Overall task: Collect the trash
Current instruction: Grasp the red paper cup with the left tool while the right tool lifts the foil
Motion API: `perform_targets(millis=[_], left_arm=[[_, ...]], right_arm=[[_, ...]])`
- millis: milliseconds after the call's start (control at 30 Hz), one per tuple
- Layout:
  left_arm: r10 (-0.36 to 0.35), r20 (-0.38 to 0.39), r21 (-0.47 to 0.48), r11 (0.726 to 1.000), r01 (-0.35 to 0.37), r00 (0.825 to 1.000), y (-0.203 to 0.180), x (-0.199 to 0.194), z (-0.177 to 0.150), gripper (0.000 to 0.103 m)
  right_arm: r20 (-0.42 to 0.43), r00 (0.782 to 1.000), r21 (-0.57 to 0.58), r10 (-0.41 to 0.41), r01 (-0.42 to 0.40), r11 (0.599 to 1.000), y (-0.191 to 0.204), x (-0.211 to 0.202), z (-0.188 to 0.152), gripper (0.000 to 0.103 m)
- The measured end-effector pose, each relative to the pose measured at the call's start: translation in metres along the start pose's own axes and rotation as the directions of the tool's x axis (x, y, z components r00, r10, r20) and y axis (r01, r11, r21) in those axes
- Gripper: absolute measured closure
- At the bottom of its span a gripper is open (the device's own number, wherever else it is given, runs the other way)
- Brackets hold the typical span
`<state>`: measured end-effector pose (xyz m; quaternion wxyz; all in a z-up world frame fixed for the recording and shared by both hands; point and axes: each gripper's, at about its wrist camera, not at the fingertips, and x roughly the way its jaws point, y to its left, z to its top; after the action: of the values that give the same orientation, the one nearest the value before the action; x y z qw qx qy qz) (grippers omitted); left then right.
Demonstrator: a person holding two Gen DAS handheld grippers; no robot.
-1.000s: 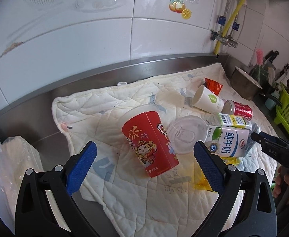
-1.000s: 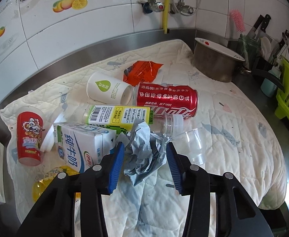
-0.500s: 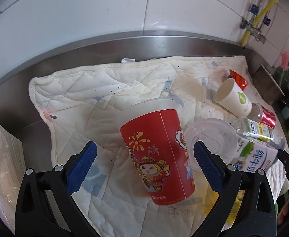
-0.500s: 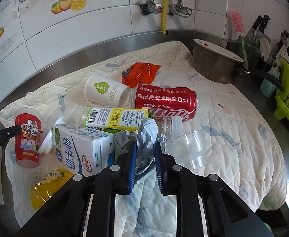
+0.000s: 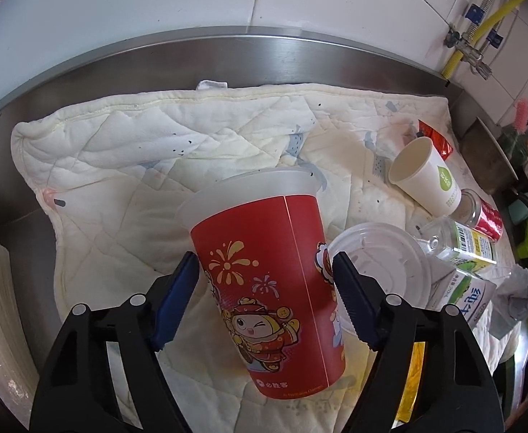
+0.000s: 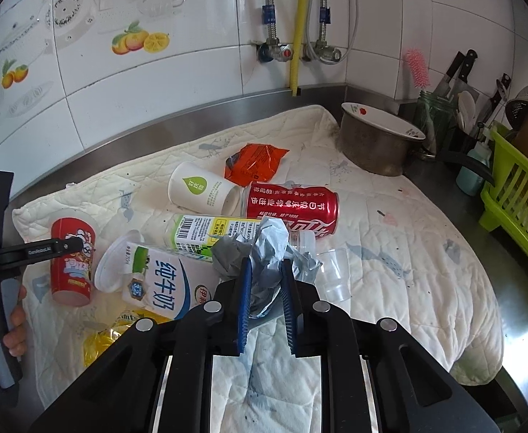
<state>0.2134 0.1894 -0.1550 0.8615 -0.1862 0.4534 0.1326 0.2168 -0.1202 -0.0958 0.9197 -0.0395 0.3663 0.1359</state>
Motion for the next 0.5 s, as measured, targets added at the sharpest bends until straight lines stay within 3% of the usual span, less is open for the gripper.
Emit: perform_targets(millis=[267,500], left_arm=[[-0.021,0.024,0.016,1.0,0.021,0.999,-0.001,-0.014,-0.003,0.031],[-0.064,0.074,0.055,0.997,0.06,0.995,-0.006,-0.051,-0.01,0.033]], right_arm=[[0.023,1.0,0.02,0.005,-0.005,1.0,0.0,-0.028,-0.009,0.087],[0.047,0.999,0.031,-0.004,0.003,1.0,-0.003,-0.058,-0.023,0.087]])
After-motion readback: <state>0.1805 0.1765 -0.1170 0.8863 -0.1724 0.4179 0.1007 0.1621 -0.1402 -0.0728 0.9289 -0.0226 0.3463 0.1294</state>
